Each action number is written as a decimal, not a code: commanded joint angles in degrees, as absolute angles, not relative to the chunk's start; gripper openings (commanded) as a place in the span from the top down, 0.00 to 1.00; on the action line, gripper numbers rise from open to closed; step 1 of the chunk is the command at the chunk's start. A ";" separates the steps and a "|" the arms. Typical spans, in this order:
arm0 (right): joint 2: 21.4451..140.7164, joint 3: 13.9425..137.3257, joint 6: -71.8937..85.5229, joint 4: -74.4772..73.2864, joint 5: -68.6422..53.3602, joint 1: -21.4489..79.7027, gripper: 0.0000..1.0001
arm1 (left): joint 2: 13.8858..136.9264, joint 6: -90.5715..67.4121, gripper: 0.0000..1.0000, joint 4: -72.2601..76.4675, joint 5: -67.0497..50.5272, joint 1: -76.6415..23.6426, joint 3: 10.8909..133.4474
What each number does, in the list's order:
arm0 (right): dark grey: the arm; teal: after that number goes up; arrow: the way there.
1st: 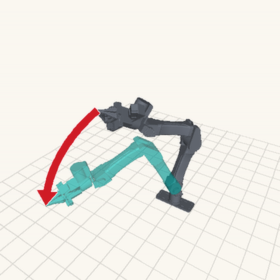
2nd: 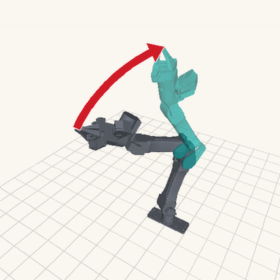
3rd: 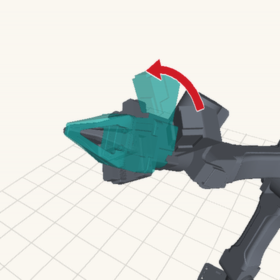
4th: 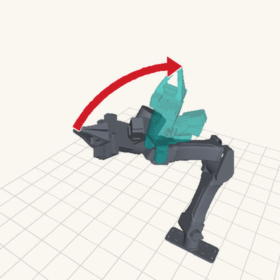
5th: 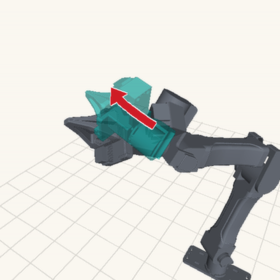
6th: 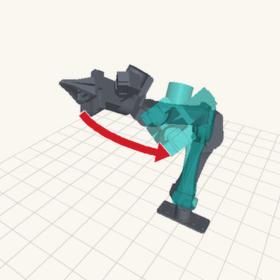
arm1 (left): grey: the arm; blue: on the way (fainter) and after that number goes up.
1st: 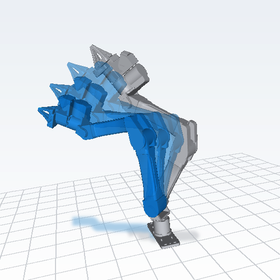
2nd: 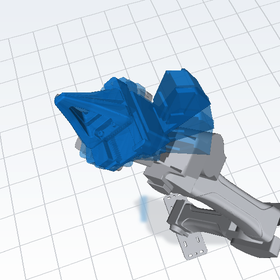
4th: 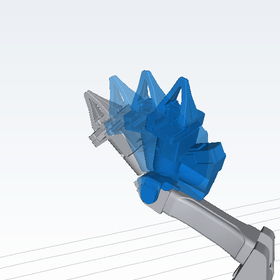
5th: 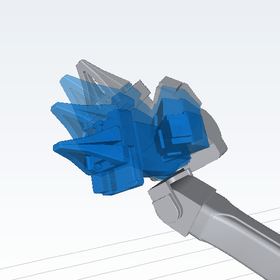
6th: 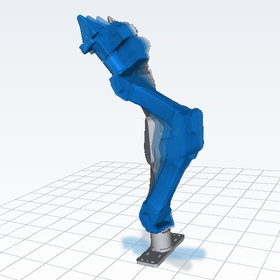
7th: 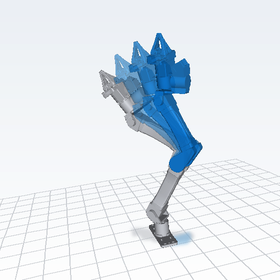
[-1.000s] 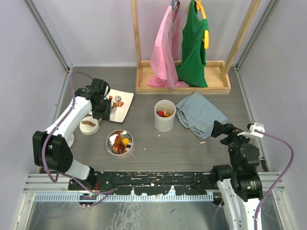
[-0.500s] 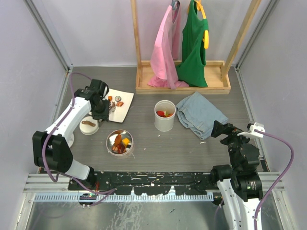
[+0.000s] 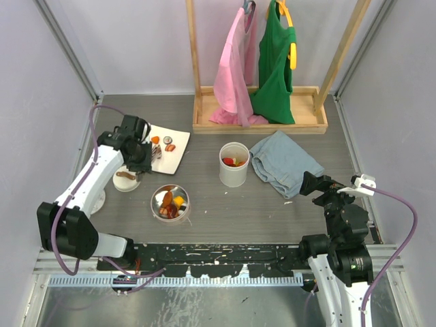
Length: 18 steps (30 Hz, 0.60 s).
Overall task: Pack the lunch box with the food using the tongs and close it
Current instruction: Pick up the fake food from the plate.
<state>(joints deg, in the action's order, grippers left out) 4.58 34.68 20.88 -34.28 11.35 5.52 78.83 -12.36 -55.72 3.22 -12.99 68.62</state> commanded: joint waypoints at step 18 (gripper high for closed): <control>3.72 34.81 20.48 -31.08 12.01 5.87 0.00 | 61.87 -10.95 0.77 -67.26 -7.51 -12.69 68.43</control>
